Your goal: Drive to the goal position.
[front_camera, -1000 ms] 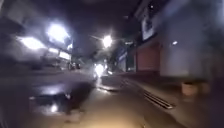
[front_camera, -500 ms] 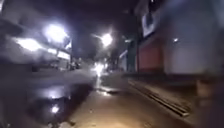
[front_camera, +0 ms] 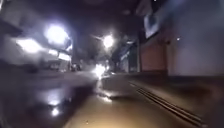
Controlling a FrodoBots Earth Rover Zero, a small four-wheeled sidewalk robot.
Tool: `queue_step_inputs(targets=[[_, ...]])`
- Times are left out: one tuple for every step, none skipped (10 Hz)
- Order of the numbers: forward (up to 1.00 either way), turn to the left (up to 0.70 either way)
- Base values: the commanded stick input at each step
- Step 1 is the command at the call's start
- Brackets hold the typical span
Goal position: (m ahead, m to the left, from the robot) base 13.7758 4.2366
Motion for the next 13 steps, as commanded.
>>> queue_step_inputs(targets=[[0.70,0.00],[0.70,0.00],[0.70,0.00],[0.70,0.00],[0.70,0.00],[0.70,0.00],[0.70,0.00],[0.70,0.00],[0.70,0.00],[0.70,0.00],[0.70,0.00],[0.70,0.00],[0.70,0.00]])
